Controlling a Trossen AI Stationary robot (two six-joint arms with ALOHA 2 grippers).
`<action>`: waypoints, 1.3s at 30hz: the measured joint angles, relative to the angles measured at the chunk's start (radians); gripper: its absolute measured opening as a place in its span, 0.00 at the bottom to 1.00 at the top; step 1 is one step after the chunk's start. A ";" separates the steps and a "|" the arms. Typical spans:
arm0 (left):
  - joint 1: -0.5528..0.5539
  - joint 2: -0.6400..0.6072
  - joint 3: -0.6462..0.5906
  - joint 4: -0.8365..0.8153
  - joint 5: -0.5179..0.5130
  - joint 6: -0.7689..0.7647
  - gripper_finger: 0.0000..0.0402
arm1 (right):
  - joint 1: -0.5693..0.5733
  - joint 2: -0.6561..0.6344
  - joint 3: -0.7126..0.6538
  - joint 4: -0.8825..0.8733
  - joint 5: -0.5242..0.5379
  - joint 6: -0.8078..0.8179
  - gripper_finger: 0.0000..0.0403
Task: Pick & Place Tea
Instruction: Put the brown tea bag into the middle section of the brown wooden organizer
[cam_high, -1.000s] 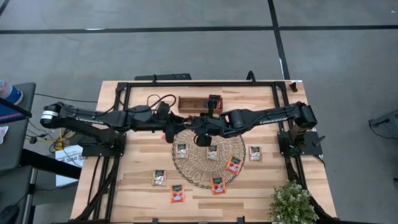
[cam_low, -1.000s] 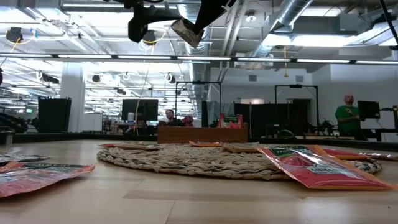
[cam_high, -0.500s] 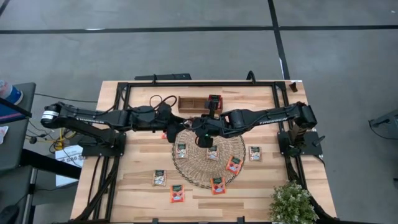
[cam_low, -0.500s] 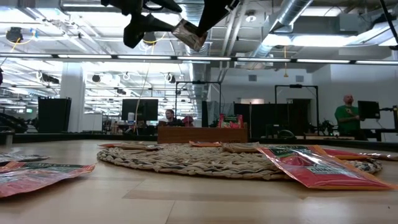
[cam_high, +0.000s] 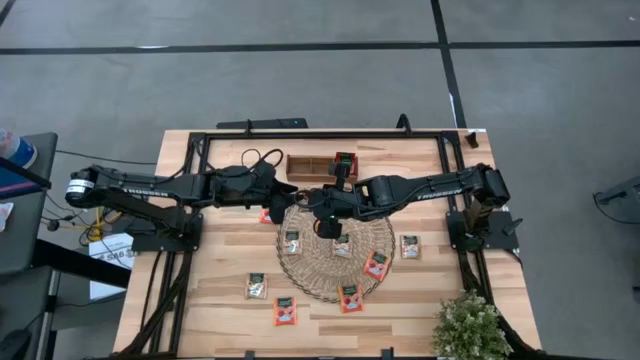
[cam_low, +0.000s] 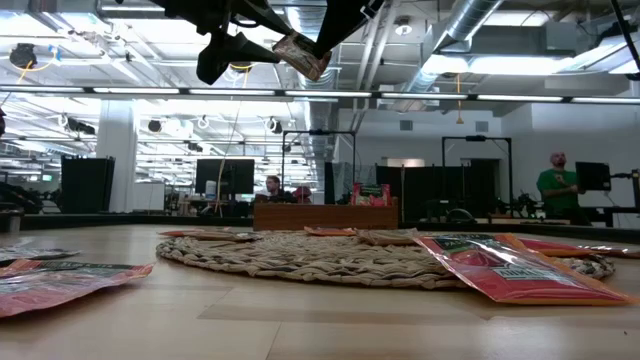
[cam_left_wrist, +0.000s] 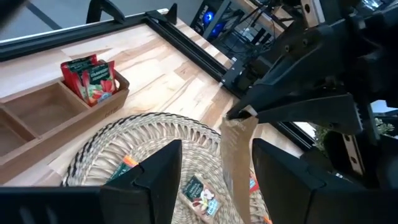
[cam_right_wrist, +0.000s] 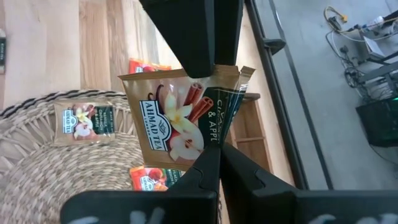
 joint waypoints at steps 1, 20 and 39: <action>0.000 0.000 0.000 -0.001 0.001 0.000 0.47 | 0.000 0.000 0.000 0.001 -0.004 0.005 0.00; 0.016 0.032 0.000 0.045 0.016 -0.003 0.47 | -0.024 0.000 0.035 0.000 -0.043 0.006 0.00; 0.045 0.032 0.000 0.058 0.060 0.000 0.25 | -0.024 0.000 0.037 0.001 -0.062 0.006 0.00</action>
